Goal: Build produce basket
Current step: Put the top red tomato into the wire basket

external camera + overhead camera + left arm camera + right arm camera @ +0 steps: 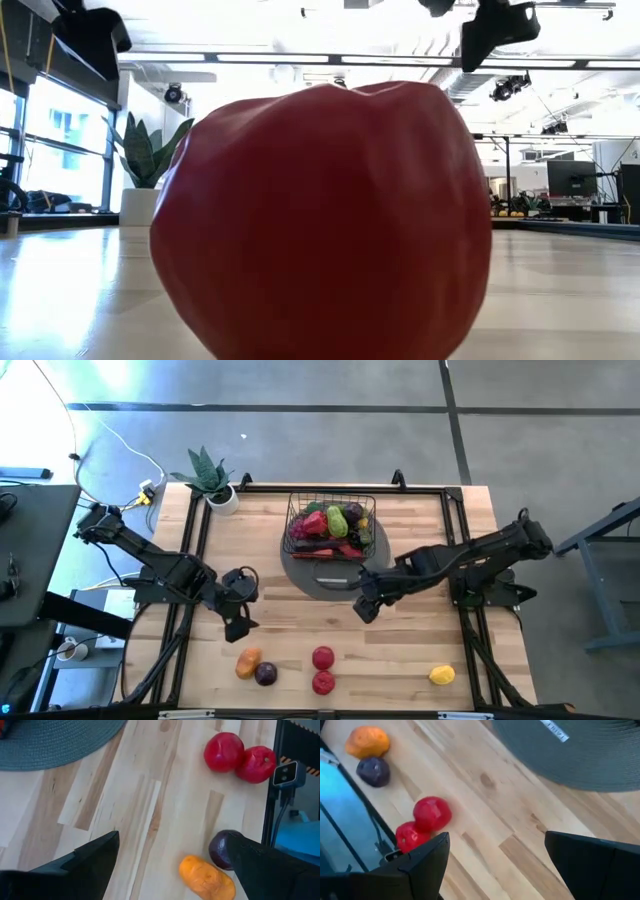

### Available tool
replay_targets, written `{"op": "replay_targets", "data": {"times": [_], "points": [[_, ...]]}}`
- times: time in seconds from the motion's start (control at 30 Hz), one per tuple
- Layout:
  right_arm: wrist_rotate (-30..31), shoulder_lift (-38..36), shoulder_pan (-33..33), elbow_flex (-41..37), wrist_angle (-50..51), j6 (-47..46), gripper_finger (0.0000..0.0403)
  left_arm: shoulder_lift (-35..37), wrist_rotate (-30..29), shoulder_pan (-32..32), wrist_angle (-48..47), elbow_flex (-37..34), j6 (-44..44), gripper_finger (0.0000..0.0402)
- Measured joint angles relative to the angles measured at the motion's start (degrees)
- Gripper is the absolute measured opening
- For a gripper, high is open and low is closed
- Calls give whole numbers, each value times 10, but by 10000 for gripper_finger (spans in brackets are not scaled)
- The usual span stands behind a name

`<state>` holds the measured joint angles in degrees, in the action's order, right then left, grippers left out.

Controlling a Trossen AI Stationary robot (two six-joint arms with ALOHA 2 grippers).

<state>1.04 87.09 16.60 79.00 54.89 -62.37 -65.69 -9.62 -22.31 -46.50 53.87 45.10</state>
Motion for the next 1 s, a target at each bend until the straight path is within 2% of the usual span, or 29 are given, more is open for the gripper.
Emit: {"op": "replay_targets", "data": {"times": [0.4,0.63,0.87,1.0], "points": [[35,0,71,0,-97,-21,310,0,3,-2,0,0,99,353],[88,3,94,0,-211,-19,310,0,3,-12,0,0,136,353],[92,22,94,1,-375,99,310,-1,0,-19,2,0,148,353],[92,43,94,24,-399,190,310,-1,0,-19,4,0,148,353]]}}
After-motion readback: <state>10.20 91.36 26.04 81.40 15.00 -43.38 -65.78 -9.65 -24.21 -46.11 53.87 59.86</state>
